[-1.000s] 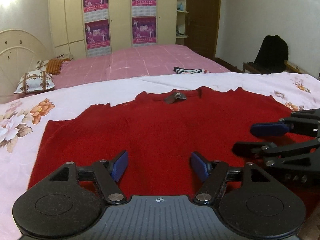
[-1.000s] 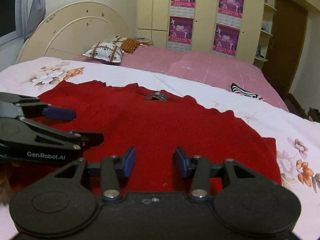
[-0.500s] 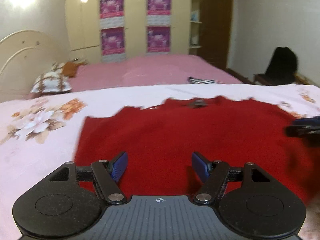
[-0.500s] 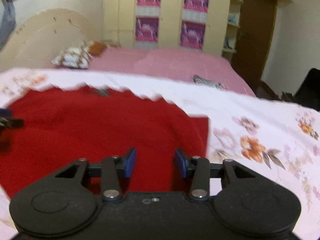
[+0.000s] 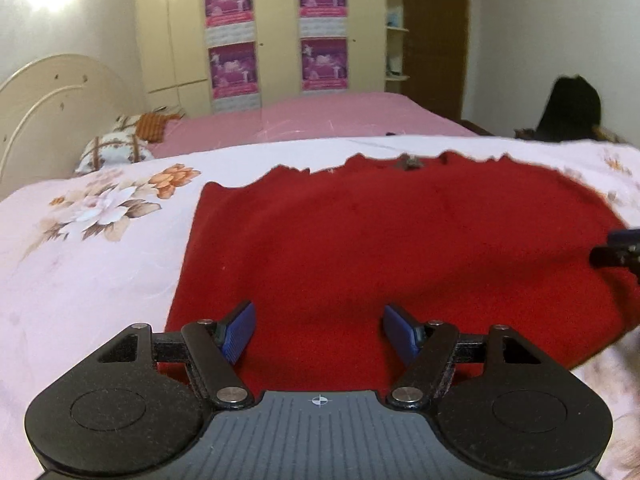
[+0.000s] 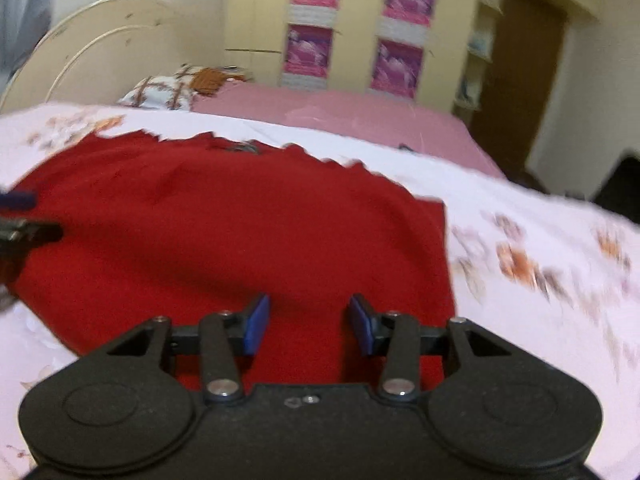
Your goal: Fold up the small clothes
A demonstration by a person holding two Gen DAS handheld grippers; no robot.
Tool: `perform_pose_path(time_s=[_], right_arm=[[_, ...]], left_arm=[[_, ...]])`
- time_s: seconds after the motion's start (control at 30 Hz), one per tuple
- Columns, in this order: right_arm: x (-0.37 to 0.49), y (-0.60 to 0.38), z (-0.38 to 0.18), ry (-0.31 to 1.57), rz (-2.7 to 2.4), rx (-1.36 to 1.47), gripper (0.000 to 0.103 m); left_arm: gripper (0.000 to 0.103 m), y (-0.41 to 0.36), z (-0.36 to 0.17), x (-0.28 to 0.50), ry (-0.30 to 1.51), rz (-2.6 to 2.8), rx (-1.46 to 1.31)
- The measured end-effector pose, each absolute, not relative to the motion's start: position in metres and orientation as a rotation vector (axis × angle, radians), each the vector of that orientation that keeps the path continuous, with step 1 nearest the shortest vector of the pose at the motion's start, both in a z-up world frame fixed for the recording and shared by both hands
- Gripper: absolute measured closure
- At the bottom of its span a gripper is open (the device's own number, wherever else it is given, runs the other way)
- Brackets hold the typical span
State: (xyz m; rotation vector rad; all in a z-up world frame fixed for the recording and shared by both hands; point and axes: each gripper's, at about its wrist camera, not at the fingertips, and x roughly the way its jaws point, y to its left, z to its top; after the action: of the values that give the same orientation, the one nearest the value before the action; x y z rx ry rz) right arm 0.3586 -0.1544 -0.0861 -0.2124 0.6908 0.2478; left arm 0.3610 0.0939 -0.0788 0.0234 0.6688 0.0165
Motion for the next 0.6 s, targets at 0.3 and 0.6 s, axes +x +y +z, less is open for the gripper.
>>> perform_pose_path(time_s=[0.3, 0.6], right_arm=[[0.317, -0.084, -0.083, 0.698, 0.392, -0.197, 0.062], [0.310, -0.123, -0.085, 0.686, 0.254, -0.208, 0.063]], left_arm=[[0.033, 0.049, -0.089, 0.342, 0.705, -0.022, -0.032], [0.032, 0.102, -0.094, 0.318, 0.670, 0.068, -0.082]])
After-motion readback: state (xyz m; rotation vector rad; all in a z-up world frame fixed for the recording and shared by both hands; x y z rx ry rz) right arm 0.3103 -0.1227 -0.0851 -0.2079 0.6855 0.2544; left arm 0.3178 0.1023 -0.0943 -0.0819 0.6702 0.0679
